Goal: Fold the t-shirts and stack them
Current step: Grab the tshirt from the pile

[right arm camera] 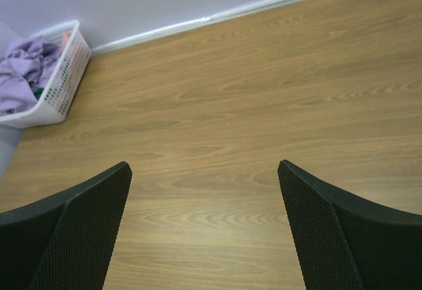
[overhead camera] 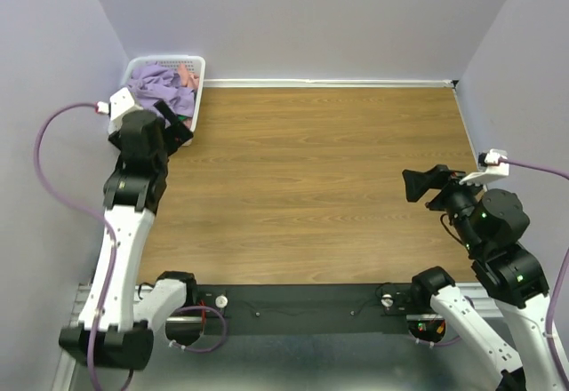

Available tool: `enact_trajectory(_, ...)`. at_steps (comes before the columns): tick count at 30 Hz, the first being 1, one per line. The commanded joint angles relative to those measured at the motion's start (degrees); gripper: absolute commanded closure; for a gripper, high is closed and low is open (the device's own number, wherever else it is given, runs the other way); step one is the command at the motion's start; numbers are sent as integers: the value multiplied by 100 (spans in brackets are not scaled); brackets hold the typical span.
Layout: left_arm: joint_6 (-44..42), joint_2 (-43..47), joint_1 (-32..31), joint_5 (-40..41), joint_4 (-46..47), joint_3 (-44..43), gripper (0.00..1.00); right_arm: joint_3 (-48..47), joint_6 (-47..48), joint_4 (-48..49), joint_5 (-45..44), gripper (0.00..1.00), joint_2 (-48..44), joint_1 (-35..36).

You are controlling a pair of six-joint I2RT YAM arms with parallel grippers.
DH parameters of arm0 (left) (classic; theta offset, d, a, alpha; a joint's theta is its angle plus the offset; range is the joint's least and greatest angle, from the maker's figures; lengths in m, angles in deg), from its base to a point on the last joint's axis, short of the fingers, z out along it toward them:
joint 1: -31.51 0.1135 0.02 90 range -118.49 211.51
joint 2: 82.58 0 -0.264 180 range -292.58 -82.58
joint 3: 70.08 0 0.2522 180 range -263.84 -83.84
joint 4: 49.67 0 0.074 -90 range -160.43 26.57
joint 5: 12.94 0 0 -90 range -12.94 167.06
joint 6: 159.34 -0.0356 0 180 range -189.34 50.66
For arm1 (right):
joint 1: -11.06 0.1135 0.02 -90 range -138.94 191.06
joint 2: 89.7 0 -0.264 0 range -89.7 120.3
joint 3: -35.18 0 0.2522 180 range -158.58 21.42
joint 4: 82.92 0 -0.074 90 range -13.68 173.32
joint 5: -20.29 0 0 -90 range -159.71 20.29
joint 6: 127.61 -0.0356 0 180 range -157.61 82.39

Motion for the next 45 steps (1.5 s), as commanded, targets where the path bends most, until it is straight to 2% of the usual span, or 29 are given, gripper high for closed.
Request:
enact_trajectory(1,241,-941,51,826,655,-580,2,118,-231,17,391,0,367,44)
enact_trajectory(6,364,-2398,585,952,999,-1221,3,189,-547,26,629,0,640,52)
enact_trajectory(11,565,-3761,1035,618,902,-2188,8,180,-564,17,568,0,650,44)
enact_trajectory(17,636,-4783,1343,293,1174,-2882,12,399,-819,26,365,0,263,44)
enact_trajectory(23,592,-5793,1396,-41,1123,-3928,15,584,-846,17,831,0,17,44)
enact_trajectory(28,768,-6295,1405,64,833,-4490,19,637,-950,17,1034,0,-71,44)
enact_trajectory(32,1022,-6480,1414,222,709,-4474,25,628,-986,17,902,0,-159,44)
enact_trajectory(36,1146,-6629,1449,284,744,-4351,26,663,-986,8,771,0,-378,44)
enact_trajectory(45,1172,-7069,1519,301,648,-4720,35,760,-1171,-18,717,0,-757,52)
